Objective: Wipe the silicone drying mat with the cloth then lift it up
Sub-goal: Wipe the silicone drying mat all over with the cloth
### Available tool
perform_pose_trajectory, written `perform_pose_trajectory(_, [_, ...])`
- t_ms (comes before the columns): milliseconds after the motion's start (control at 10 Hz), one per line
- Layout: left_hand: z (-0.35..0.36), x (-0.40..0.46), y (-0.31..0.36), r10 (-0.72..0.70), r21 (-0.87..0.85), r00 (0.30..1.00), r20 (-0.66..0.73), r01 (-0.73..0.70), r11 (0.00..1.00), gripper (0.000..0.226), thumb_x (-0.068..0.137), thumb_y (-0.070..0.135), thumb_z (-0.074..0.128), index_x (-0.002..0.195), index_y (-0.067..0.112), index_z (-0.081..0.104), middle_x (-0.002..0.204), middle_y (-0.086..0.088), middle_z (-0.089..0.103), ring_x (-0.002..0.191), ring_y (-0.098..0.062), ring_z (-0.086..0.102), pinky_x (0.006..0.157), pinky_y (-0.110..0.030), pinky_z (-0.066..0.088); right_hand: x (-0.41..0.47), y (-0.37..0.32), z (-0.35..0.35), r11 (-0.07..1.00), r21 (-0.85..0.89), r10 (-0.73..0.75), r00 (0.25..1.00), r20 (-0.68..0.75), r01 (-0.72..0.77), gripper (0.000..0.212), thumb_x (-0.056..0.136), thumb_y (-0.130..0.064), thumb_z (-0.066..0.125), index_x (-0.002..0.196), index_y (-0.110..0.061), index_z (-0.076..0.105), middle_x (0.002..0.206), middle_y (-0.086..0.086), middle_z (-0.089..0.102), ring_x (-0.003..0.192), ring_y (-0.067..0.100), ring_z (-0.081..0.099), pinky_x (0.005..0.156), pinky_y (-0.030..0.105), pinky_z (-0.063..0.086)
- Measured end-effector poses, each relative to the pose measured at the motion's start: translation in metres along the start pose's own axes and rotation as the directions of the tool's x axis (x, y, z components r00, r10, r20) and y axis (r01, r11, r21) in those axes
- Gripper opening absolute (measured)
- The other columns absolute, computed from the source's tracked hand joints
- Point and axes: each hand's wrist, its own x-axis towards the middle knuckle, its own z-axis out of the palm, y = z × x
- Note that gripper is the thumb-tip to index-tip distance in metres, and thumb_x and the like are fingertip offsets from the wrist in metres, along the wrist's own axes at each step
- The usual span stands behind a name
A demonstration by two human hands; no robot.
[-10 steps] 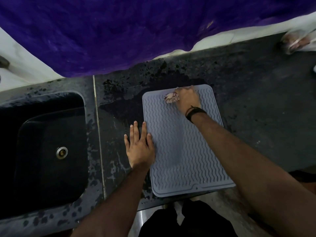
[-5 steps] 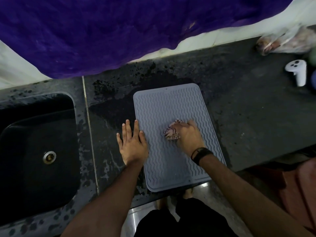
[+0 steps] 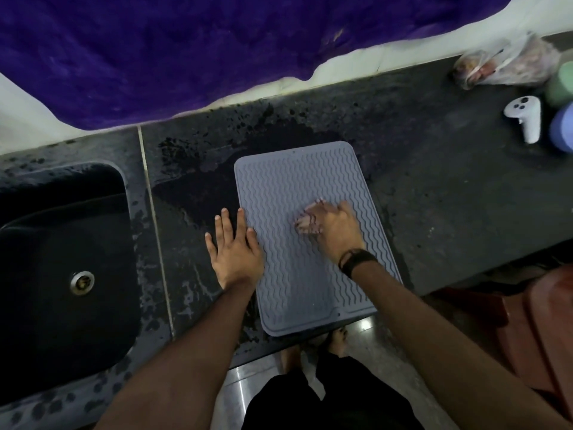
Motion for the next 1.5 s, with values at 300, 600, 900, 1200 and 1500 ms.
perform_pose_trajectory(300, [0.001,0.0,-0.001,0.006,-0.012,1.0,-0.009,-0.006,1.0,0.055,0.108,0.041,0.021,0.162,0.031,0.014,0.171,-0.002,0.006,0.157,-0.018,-0.002,0.126,-0.049,-0.002,-0.044,0.007,-0.002,0.994,-0.093,-0.063,0.998,-0.004,0.062,0.033,0.084,-0.014,0.062,0.115,-0.025,0.064,0.119,-0.005,0.066,0.109,0.017,0.057,0.105,0.026,0.03])
perform_pose_trajectory(600, [0.003,0.0,-0.002,0.008,0.001,1.0,-0.019,-0.008,1.0,0.055,0.108,0.041,0.02,0.162,0.031,0.015,0.171,-0.002,0.006,0.157,-0.019,-0.001,0.126,-0.049,-0.002,0.023,-0.003,0.0,0.997,-0.079,0.005,1.0,-0.008,-0.005,0.047,0.082,-0.006,0.061,0.128,-0.019,0.058,0.131,0.003,0.059,0.121,0.029,0.044,0.106,0.037,0.038])
perform_pose_trajectory(900, [0.005,0.0,-0.002,0.002,0.012,1.0,-0.031,-0.002,1.0,0.055,0.108,0.041,0.019,0.162,0.031,0.017,0.17,-0.002,0.009,0.157,-0.02,0.001,0.126,-0.05,-0.001,-0.137,0.016,0.011,0.997,-0.066,-0.039,0.997,0.059,0.043,0.06,0.079,-0.003,0.065,0.135,-0.021,0.054,0.141,-0.004,0.053,0.114,0.027,0.048,0.096,0.035,0.044])
perform_pose_trajectory(1200, [0.005,-0.001,-0.002,0.016,0.037,0.999,-0.039,-0.015,0.999,0.055,0.108,0.042,0.019,0.162,0.03,0.018,0.17,-0.004,0.011,0.157,-0.021,0.003,0.126,-0.05,-0.001,-0.169,0.01,0.009,0.998,0.039,-0.043,0.999,-0.006,0.043,0.049,0.078,-0.006,0.065,0.123,-0.026,0.06,0.134,-0.007,0.058,0.106,0.024,0.051,0.09,0.036,0.045])
perform_pose_trajectory(1500, [0.003,-0.001,-0.001,0.001,0.07,1.0,-0.02,0.0,0.998,0.055,0.108,0.042,0.017,0.162,0.032,0.014,0.171,-0.002,0.006,0.157,-0.02,0.0,0.126,-0.051,-0.003,-0.184,0.01,0.023,0.996,0.045,-0.08,0.997,-0.001,0.08,0.045,0.087,-0.005,0.054,0.13,-0.019,0.057,0.139,-0.005,0.053,0.107,0.027,0.046,0.09,0.041,0.045])
